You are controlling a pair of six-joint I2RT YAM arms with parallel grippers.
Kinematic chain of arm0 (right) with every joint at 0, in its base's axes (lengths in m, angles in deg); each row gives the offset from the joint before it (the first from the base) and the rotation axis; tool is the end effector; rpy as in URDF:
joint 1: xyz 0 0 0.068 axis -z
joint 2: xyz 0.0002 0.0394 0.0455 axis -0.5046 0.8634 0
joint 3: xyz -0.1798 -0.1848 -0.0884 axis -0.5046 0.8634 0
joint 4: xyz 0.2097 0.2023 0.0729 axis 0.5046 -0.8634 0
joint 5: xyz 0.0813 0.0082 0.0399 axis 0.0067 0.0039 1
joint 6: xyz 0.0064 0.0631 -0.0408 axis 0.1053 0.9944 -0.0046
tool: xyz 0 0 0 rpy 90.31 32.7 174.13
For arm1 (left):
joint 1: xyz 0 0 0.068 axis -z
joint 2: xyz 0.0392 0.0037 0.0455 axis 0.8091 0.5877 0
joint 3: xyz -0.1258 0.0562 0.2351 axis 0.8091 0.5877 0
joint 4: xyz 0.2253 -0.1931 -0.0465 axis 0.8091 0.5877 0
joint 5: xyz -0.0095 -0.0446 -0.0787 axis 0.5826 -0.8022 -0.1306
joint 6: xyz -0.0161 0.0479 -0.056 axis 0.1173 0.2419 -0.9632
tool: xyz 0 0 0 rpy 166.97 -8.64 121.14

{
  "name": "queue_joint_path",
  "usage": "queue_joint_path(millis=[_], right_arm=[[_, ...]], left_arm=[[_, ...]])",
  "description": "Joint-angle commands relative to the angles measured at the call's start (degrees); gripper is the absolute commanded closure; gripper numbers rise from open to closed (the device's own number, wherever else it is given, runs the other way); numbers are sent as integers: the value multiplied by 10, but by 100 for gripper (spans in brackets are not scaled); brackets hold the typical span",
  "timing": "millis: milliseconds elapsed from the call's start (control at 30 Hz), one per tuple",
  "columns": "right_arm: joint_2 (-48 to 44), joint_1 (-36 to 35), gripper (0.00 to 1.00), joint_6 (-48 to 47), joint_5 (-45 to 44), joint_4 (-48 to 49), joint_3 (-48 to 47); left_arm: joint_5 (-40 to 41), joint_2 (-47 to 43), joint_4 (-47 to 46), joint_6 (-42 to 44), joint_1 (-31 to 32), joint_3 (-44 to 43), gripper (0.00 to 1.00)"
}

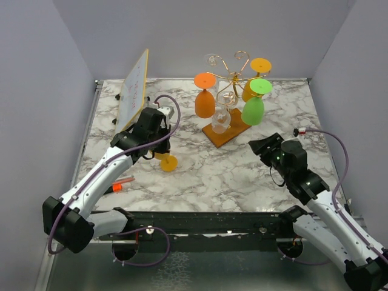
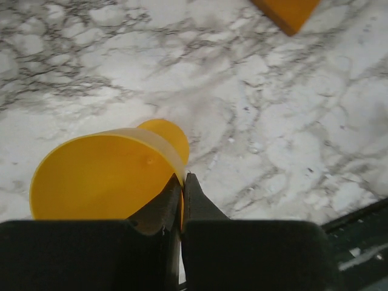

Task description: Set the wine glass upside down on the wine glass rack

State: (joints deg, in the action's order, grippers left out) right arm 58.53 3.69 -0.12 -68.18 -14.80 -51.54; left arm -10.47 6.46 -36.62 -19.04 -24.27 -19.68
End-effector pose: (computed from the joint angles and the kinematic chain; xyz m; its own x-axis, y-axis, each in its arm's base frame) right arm 0.2131 0.0889 0.2658 -0.3744 0.7187 -0.5860 0.1594 0.6724 0.7228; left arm 0.2729 -0.1516 0.2796 -0.7351 0.1397 -0.6634 0.2918 0.9485 -0.1236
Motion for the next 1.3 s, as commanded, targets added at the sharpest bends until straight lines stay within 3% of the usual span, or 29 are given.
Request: queue_joint_path(millis=[0,100,400,567,1000,1133,1200,1267], right_arm=[[3,2,44,-14,95,71,37],[13,2,44,-54,166,140,69],[129,-8,35,-100,297,214,103],[178,-69,34,-94,265,226,87],[234,-126,58,-33,213,200,70],[210,-126,76,-22,214,224,78],[202,-126,97,-21,213,226,76],[198,-126,99,-31,203,197,61]], left_arm=[[-215,-35,-39,-19,4,-13,100],[-267,-40,-65,-39,14,3,100],[-288,-42,-167,-113,64,55,100],[-305,-44,-230,-137,90,82,100],[-303,-75,-277,-143,96,102,100],[-303,-77,-283,-147,96,105,100],[-298,-80,-284,-152,96,108,100],[-296,-82,-280,-154,96,110,99]])
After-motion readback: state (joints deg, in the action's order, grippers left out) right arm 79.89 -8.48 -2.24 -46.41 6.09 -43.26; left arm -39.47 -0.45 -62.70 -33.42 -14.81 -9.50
